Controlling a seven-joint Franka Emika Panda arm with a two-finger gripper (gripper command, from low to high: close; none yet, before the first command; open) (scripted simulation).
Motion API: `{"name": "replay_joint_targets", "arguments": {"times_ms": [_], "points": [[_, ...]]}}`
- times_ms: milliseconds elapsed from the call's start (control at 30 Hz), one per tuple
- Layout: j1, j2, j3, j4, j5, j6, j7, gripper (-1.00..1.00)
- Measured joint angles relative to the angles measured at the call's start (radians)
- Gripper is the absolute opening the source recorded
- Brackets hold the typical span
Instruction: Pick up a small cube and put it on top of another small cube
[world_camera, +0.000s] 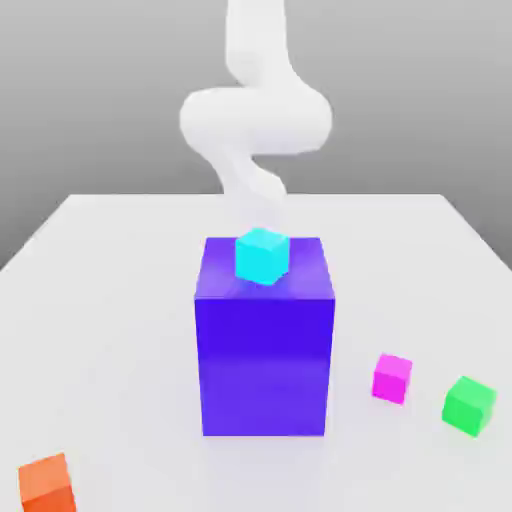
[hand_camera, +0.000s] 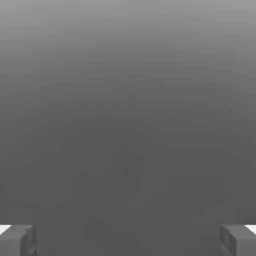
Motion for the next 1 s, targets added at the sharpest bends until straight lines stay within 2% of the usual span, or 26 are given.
{"name": "replay_joint_targets", "arguments": {"times_ms": [267, 500, 667, 867, 900, 1000], "points": [[0.199, 0.289, 0.024, -0.205, 0.047, 0.205, -0.222, 0.00], [0.349, 0.560, 0.090, -0.391, 0.060, 0.397, -0.403, 0.00], [0.414, 0.747, 0.133, -0.496, -0.028, 0.534, -0.443, 0.00], [0.487, 0.965, 0.038, -0.467, -0.134, 0.708, -0.375, 0.00], [0.499, 0.994, 0.025, -0.461, -0.139, 0.732, -0.370, -1.00], [0.499, 0.994, 0.025, -0.461, -0.140, 0.732, -0.370, -1.00]]}}
